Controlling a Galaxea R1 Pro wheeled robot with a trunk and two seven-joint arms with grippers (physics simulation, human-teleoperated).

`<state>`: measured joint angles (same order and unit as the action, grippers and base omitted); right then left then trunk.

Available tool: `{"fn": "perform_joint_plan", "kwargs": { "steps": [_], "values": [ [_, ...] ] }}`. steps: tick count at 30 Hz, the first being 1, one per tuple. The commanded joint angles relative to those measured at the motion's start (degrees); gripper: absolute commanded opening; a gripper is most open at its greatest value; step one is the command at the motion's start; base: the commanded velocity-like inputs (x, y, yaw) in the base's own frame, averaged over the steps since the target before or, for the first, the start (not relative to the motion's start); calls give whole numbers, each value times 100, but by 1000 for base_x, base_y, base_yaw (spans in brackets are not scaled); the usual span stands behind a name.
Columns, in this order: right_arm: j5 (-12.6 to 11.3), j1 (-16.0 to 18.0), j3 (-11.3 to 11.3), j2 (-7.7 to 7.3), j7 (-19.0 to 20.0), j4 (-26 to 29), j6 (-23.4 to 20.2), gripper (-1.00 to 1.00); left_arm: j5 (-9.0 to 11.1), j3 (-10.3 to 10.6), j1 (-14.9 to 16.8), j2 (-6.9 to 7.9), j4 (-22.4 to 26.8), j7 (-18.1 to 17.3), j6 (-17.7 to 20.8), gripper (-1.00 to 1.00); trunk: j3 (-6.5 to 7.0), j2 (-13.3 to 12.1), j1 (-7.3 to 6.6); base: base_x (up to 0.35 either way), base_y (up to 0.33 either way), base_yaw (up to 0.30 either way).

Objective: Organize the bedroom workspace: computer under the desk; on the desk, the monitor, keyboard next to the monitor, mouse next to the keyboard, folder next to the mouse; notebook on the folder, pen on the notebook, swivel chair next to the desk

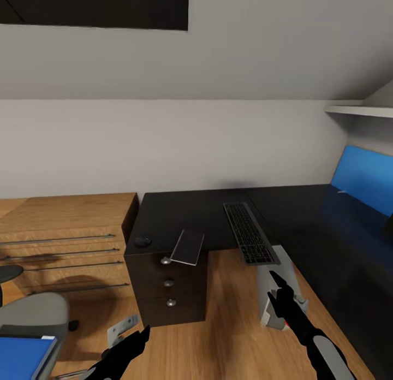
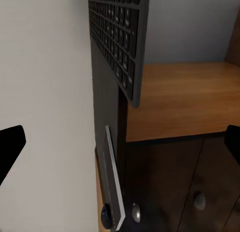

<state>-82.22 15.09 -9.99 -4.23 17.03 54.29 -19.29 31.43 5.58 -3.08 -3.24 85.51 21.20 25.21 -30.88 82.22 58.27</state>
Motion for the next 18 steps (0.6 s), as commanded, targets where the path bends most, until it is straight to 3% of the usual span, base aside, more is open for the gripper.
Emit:
{"fn": "perform_joint_plan", "kwargs": {
  "steps": [1,15,18],
  "values": [
    [-45,3,-13,1,7,1,-45,100,61,5,1,2,10,50,10,100,-23,44,23,0,0,0],
    [-58,3,-53,9,24,20,-9,100,65,9,1,-2,2,50,10,100,-274,606,330,0,0,0],
    [-57,3,-50,10,27,21,-7,100,65,10,1,-2,1,50,11,100,-274,606,330,0,0,0]
  ]
}}
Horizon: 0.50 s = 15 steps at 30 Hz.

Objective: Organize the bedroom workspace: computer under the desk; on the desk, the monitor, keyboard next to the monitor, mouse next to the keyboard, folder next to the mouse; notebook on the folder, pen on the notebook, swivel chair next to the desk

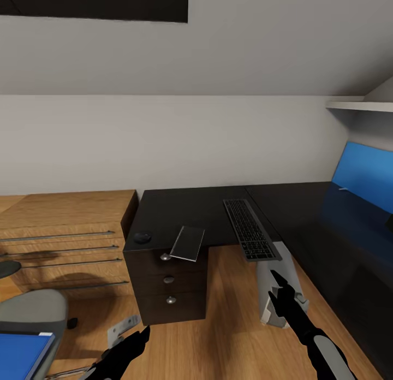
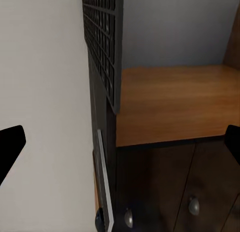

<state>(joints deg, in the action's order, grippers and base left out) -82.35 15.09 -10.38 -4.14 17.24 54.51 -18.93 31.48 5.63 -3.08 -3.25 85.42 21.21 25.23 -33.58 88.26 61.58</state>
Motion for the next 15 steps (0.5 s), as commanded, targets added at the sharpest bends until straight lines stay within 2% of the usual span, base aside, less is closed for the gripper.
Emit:
{"fn": "perform_joint_plan", "kwargs": {
  "steps": [1,6,11,15],
  "values": [
    [-44,3,-10,1,6,-2,-42,100,60,6,1,0,8,50,11,100,-4,3,0,0,0,0],
    [-44,3,8,1,14,-2,-40,100,65,8,1,6,-41,29,18,100,-4,3,0,37,0,0],
    [-44,3,12,1,16,-2,-40,100,68,6,1,8,-51,24,19,100,-4,3,0,218,0,0],
    [-38,3,16,1,10,-7,-40,100,64,8,1,9,-65,23,24,100,-4,3,0,88,0,0]
  ]
}}
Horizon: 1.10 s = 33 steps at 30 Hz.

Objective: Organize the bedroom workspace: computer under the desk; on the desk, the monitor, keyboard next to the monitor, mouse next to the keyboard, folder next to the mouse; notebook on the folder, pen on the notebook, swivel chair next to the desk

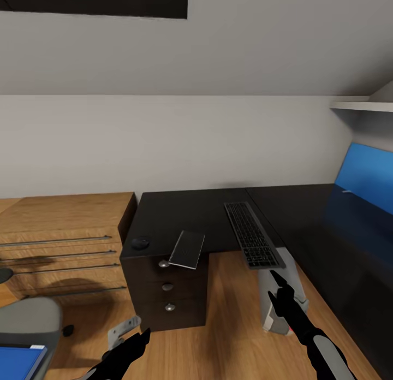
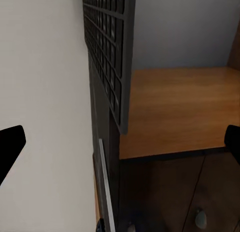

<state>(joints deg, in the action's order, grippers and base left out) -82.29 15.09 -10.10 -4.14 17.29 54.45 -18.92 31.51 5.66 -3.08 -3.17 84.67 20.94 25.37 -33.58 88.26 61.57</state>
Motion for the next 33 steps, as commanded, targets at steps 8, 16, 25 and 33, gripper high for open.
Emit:
{"fn": "perform_joint_plan", "kwargs": {
  "steps": [8,16,25,33],
  "values": [
    [-42,3,-14,1,-3,-11,-42,100,57,5,1,0,-51,43,4,100,-4,2,1,159,-21,0],
    [-33,3,-18,1,-30,-54,-21,100,76,5,-7,1,-121,38,17,100,-4,2,1,67,-9,0],
    [-33,3,-18,1,-32,-88,-12,100,46,5,-553,89,-279,-81,-46,100,-4,2,1,100,0,0],
    [-33,3,-18,5,-33,-103,-8,100,52,5,-693,236,-409,-148,-59,100,-4,2,1,60,0,0]
  ]
}}
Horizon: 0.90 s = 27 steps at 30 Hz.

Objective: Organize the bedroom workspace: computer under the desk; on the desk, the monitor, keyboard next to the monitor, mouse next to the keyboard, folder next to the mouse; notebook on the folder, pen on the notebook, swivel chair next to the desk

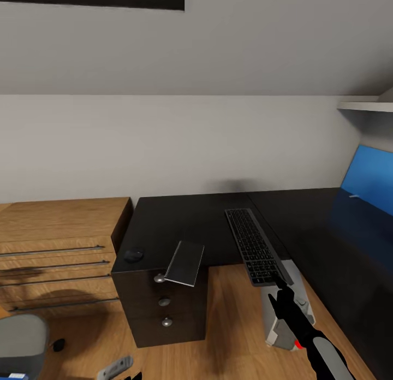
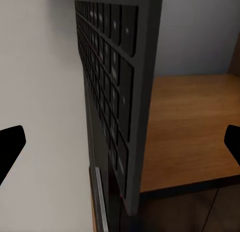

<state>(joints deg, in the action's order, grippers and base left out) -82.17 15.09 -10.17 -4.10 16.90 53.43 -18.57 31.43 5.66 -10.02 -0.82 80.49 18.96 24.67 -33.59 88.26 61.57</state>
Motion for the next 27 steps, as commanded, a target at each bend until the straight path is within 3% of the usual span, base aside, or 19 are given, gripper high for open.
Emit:
{"fn": "perform_joint_plan", "kwargs": {
  "steps": [1,9,26,27],
  "values": [
    [-44,3,-11,2,6,-10,-42,100,58,5,-3,6,-44,51,9,100,-4,3,1,71,0,0],
    [-44,3,-8,4,6,-110,-41,100,39,14,-17,20,-477,55,2,100,-4,3,1,142,-25,0],
    [-44,3,-11,-3,0,-114,-45,100,34,14,-18,20,-500,56,2,100,-4,3,1,5,-1,0],
    [-44,3,-11,-3,-4,-114,-47,-100,32,14,-18,20,-500,56,2,100,-4,3,1,0,0,0]
  ]
}}
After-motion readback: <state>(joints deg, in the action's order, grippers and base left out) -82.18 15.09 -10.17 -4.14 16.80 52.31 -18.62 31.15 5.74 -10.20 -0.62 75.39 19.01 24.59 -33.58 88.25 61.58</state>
